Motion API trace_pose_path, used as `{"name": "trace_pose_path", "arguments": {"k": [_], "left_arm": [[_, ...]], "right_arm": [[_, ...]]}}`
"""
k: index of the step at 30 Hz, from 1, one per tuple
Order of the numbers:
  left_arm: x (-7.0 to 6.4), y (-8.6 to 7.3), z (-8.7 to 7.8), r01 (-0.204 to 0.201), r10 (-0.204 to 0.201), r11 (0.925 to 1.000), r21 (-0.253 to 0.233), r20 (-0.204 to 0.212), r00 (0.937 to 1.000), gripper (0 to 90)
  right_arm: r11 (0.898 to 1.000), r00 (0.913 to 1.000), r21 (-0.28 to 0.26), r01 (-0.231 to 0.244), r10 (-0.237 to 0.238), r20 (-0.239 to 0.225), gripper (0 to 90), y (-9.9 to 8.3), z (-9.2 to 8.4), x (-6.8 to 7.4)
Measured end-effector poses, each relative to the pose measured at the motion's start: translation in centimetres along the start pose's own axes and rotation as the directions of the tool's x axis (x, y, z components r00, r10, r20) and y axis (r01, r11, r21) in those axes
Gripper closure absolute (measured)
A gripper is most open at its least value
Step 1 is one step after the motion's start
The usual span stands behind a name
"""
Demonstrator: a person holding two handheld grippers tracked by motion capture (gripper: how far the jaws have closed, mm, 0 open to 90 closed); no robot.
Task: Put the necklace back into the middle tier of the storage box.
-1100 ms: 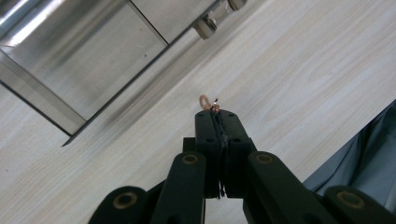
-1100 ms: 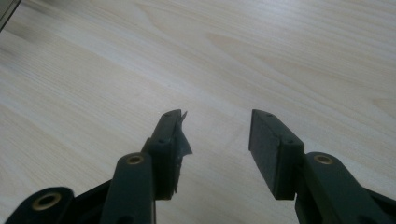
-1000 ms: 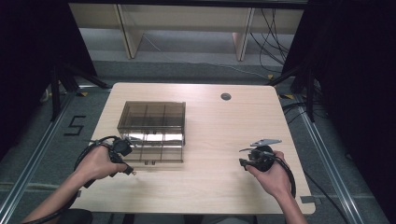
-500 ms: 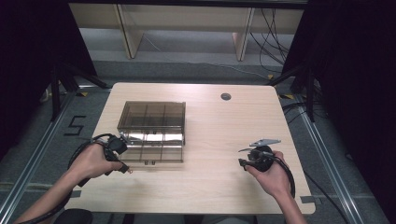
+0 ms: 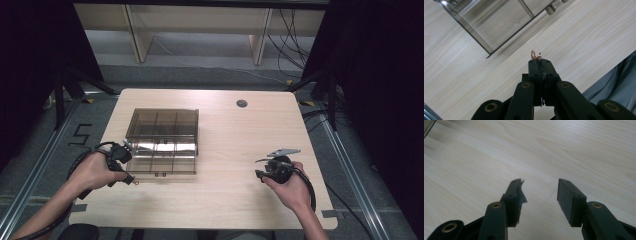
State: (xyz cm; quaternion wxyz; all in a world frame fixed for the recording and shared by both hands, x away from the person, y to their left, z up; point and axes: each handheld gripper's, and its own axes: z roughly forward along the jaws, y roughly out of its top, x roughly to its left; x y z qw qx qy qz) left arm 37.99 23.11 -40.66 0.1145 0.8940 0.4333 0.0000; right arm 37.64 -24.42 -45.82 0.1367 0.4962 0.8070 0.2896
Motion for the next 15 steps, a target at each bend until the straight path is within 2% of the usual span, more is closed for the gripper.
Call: {"name": "trace_pose_path", "arguments": {"k": [2,8,9,10,11,12,13,14,15], "left_arm": [[0.1,0.0,-0.2,-0.002,0.002,1.0000,0.002,-0.002,1.0000,87.6],[0.3,-0.6,-0.6,0.029,-0.029,0.9994,-0.018,-0.006,0.9996,87.6],[0.5,-0.6,-0.8,0.016,-0.016,0.9999,-0.001,-0.011,0.9998,87.6],[0.5,-0.8,-0.9,0.043,-0.043,0.9989,-0.018,-0.011,0.9990,87.6],[0.7,-0.9,-1.1,0.023,-0.023,0.9997,-0.009,-0.017,0.9996,87.6],[0.7,-0.9,-1.1,0.023,-0.023,0.9997,-0.009,-0.017,0.9996,87.6],[0.7,-0.9,-1.2,0.041,-0.041,0.9991,-0.014,-0.015,0.9990,87.6],[0.8,-0.9,-1.4,0.028,-0.029,0.9996,-0.007,-0.021,0.9994,87.6],[0.8,-1.0,-1.4,0.048,-0.048,0.9986,-0.024,-0.021,0.9986,87.6]], "right_arm": [[1.000,1.0000,0.000,-0.001,0.001,0.003,55.4,0.0,-0.1,0.1],[1.000,1.0000,-0.004,-0.001,0.001,0.002,55.4,-0.1,-0.2,-0.1],[1.000,1.0000,-0.005,-0.003,0.003,0.003,55.5,-0.1,-0.2,-0.1],[1.000,1.0000,-0.003,0.001,-0.001,0.003,55.8,-0.1,-0.2,-0.1],[1.000,1.0000,-0.004,0.003,-0.003,0.002,55.9,-0.1,-0.2,-0.1],[1.000,0.9999,0.006,-0.014,0.014,0.005,56.0,-0.1,-0.4,0.0],[1.000,1.0000,0.000,-0.007,0.007,0.005,56.1,0.0,-0.3,0.0],[1.000,1.0000,0.000,-0.007,0.007,0.005,56.1,0.0,-0.3,0.0],[1.000,1.0000,-0.008,-0.001,0.001,0.000,56.3,0.0,-0.3,-0.2]]}}
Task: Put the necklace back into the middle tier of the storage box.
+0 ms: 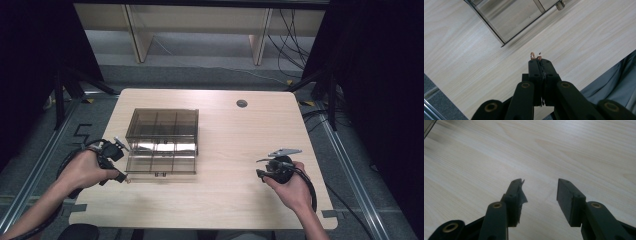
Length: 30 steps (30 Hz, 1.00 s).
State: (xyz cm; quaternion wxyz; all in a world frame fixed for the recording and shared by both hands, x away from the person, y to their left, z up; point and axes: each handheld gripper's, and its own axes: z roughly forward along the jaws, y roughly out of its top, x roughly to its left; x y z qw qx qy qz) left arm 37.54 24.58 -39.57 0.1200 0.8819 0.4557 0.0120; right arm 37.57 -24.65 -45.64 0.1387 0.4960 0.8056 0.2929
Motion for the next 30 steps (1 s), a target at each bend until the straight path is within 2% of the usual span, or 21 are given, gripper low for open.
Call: {"name": "trace_pose_path", "arguments": {"k": [1,3,4,6,8,9,10,11,15,16,20,22,23,27,28,29,30], "left_arm": [[0.09,-0.01,-0.19,0.003,-0.003,1.0000,0.002,-0.003,1.0000,87.6],[0.08,-0.02,-0.16,0.012,-0.012,0.9999,-0.006,-0.003,0.9999,87.6],[0.19,0.02,-0.17,-0.001,0.001,1.0000,-0.008,-0.004,1.0000,87.6],[0.22,0.05,-0.13,-0.002,0.002,0.9999,-0.012,-0.001,1.0000,87.6],[0.29,0.16,-0.28,-0.015,0.015,0.9999,0.006,-0.003,0.9999,87.6],[0.16,0.13,-0.24,0.007,-0.007,0.9999,-0.015,-0.003,1.0000,87.6],[0.16,0.13,-0.24,0.007,-0.007,0.9999,-0.015,-0.003,1.0000,87.6],[0.27,0.18,-0.40,-0.007,0.007,0.9999,-0.012,-0.007,1.0000,87.6],[0.25,0.22,-0.45,-0.009,0.009,1.0000,-0.001,-0.009,0.9999,87.6],[0.41,0.20,-0.50,-0.025,0.025,0.9997,0.008,-0.013,0.9996,87.6],[0.44,0.17,-0.56,-0.010,0.010,0.9999,0.002,-0.017,0.9998,87.6],[0.52,0.25,-0.67,-0.022,0.022,0.9997,0.006,-0.022,0.9995,87.6],[0.51,0.25,-0.66,-0.022,0.022,0.9997,0.006,-0.023,0.9995,87.6],[0.51,0.40,-0.57,-0.025,0.025,0.9997,0.006,-0.024,0.9994,87.6],[0.35,0.49,-0.56,-0.005,0.005,1.0000,-0.002,-0.021,0.9998,87.6],[0.42,0.62,-0.75,-0.025,0.025,0.9997,0.009,-0.026,0.9994,87.6],[0.37,0.72,-0.85,-0.026,0.026,0.9996,0.013,-0.027,0.9993,87.6]], "right_arm": [[1.000,0.9999,0.010,-0.014,0.014,0.007,56.5,-0.04,-0.09,0.07],[1.000,0.9999,0.012,-0.012,0.012,0.011,56.5,-0.06,-0.09,0.05],[1.000,0.9999,0.008,-0.001,0.001,0.011,56.6,-0.08,0.00,-0.04],[1.000,0.9999,0.013,-0.012,0.012,0.011,56.7,-0.09,-0.02,0.08],[1.000,0.9999,0.012,-0.007,0.007,0.008,57.0,-0.09,0.04,0.10],[1.000,0.9999,0.019,-0.007,0.006,0.008,57.4,-0.07,0.10,0.12],[1.000,0.9999,0.019,-0.007,0.006,0.008,57.4,-0.07,0.10,0.12],[1.000,1.0000,0.011,0.009,-0.009,0.004,57.8,-0.08,0.22,-0.01],[1.000,0.9998,0.010,-0.005,0.004,0.019,58.2,-0.15,0.13,0.02],[1.000,0.9999,0.004,0.004,-0.004,0.016,58.2,-0.13,0.20,-0.07],[1.000,0.9996,-0.007,0.020,-0.020,0.018,58.1,-0.09,0.24,-0.18],[1.000,0.9996,-0.004,0.016,-0.016,0.022,57.9,-0.09,0.20,-0.09],[1.000,0.9998,0.008,0.000,0.000,0.021,57.9,-0.10,0.13,0.04],[1.000,0.9998,0.014,0.008,-0.008,0.020,57.8,-0.19,0.18,-0.01],[1.000,0.9996,0.012,0.008,-0.009,0.027,58.4,-0.15,0.14,-0.03],[1.000,0.9996,0.009,0.016,-0.016,0.025,58.6,-0.12,0.17,-0.11],[1.000,0.9993,-0.002,0.030,-0.030,0.023,58.7,-0.11,0.27,-0.29]]}}
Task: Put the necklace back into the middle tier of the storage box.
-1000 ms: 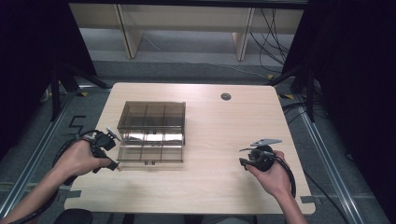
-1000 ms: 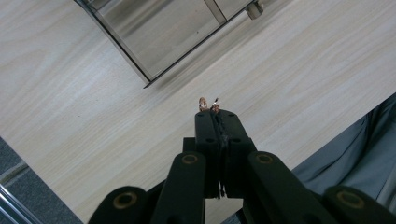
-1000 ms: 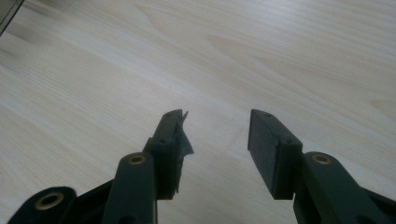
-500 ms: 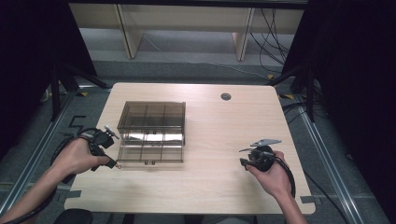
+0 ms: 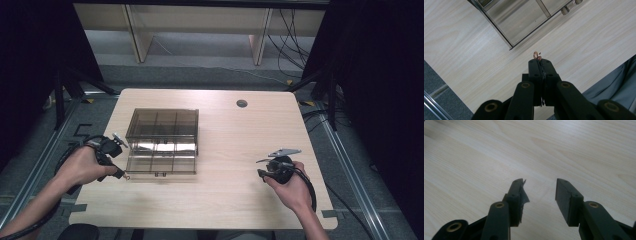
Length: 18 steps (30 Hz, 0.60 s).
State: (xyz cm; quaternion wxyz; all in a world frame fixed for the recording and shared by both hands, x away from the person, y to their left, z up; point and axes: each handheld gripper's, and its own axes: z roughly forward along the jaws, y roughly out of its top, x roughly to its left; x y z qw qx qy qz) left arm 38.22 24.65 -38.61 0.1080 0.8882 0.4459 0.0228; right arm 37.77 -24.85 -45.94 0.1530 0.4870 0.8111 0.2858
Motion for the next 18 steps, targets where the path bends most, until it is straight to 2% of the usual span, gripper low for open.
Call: {"name": "trace_pose_path", "arguments": {"k": [2,3,6,8,13,18], "left_arm": [[-0.1,0.1,0.0,0.007,-0.007,0.9999,-0.013,-0.001,1.0000,87.6],[0.0,0.2,-0.1,-0.011,0.011,0.9999,-0.009,-0.005,0.9999,87.6],[-0.1,0.6,-0.5,-0.010,0.010,0.9999,-0.003,-0.003,0.9999,87.6],[-0.2,0.7,-0.5,-0.003,0.003,1.0000,-0.008,-0.002,1.0000,87.6],[-0.1,1.3,-0.9,-0.019,0.019,0.9998,-0.006,0.000,0.9998,87.7],[-0.1,1.6,-1.1,-0.014,0.014,0.9999,-0.005,0.005,0.9999,87.6]], "right_arm": [[1.000,1.0000,-0.001,0.000,0.000,0.002,58.9,0.0,0.0,0.0],[1.000,0.9997,0.011,-0.018,0.018,0.013,58.9,0.0,0.0,0.1],[1.000,1.0000,0.012,-0.002,0.002,0.007,58.8,0.0,0.0,0.0],[1.000,1.0000,0.013,-0.003,0.003,0.007,58.8,0.0,0.0,0.0],[1.000,1.0000,0.015,-0.002,0.002,0.008,58.9,0.0,0.0,0.0],[1.000,0.9999,0.025,-0.009,0.008,0.014,59.0,-0.1,-0.1,0.0]]}}
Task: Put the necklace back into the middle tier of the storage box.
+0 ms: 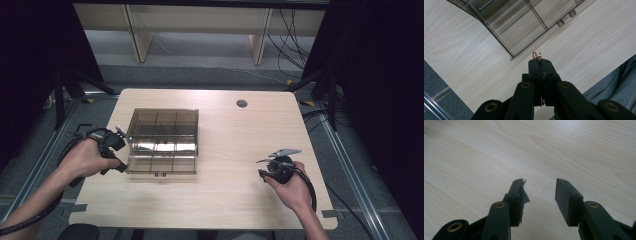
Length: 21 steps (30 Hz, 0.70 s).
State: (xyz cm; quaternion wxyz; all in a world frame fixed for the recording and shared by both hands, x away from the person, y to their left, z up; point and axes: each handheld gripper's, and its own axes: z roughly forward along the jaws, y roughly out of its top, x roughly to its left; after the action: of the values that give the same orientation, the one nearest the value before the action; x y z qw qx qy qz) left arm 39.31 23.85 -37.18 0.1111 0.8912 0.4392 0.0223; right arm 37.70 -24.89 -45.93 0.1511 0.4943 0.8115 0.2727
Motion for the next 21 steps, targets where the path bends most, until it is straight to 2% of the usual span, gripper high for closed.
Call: {"name": "trace_pose_path", "arguments": {"k": [2,3,8,9,12,13,14,16,17,19,20,21], "left_arm": [[0.00,-0.02,0.08,0.000,0.000,1.0000,-0.009,-0.001,1.0000,87.6],[-0.12,0.08,0.06,0.018,-0.018,0.9998,-0.008,0.003,0.9998,87.6],[0.04,0.18,0.07,0.009,-0.009,0.9999,-0.005,0.007,0.9999,87.6],[0.14,0.34,-0.03,0.003,-0.003,1.0000,0.008,0.011,0.9999,87.6],[0.22,0.47,0.04,0.015,-0.015,0.9999,0.000,0.011,0.9998,87.6],[0.34,0.55,0.01,0.002,-0.002,1.0000,0.000,0.009,1.0000,87.6],[0.27,0.56,0.03,0.015,-0.015,0.9999,-0.006,0.009,0.9998,87.6],[0.31,0.64,-0.06,0.018,-0.018,0.9998,0.000,0.010,0.9998,87.6],[0.43,0.70,-0.07,0.015,-0.015,0.9999,-0.003,0.011,0.9998,87.6],[0.55,0.76,-0.08,0.007,-0.007,1.0000,-0.003,0.009,0.9999,87.6],[0.44,0.77,0.00,0.037,-0.036,0.9992,-0.015,0.012,0.9993,87.6],[0.72,0.88,-0.04,0.026,-0.026,0.9996,-0.009,0.009,0.9996,87.6]], "right_arm": [[1.000,1.0000,-0.004,-0.001,0.001,-0.008,59.1,-0.01,0.05,-0.03],[1.000,1.0000,-0.004,0.000,0.000,-0.007,59.0,-0.02,0.05,-0.04],[1.000,1.0000,0.002,0.007,-0.007,0.006,59.1,-0.04,0.03,-0.04],[1.000,1.0000,0.002,0.007,-0.007,0.006,59.1,-0.04,0.03,-0.04],[1.000,1.0000,-0.002,0.006,-0.006,0.005,59.3,-0.01,-0.01,-0.03],[1.000,1.0000,-0.014,0.007,-0.007,0.004,59.3,-0.02,-0.04,-0.03],[1.000,0.9998,-0.024,0.020,-0.020,0.005,59.3,0.02,-0.05,-0.10],[1.000,1.0000,-0.019,0.009,-0.009,0.005,59.4,0.05,-0.13,0.02],[0.999,0.9997,-0.024,0.026,-0.026,-0.002,59.4,0.07,0.05,-0.10],[0.999,0.9997,-0.022,0.024,-0.024,0.000,59.3,0.08,0.08,-0.05],[0.999,0.9997,-0.022,0.024,-0.024,0.000,59.3,0.08,0.08,-0.05],[1.000,0.9999,-0.016,0.015,-0.015,0.000,59.3,0.09,-0.01,0.10]]}}
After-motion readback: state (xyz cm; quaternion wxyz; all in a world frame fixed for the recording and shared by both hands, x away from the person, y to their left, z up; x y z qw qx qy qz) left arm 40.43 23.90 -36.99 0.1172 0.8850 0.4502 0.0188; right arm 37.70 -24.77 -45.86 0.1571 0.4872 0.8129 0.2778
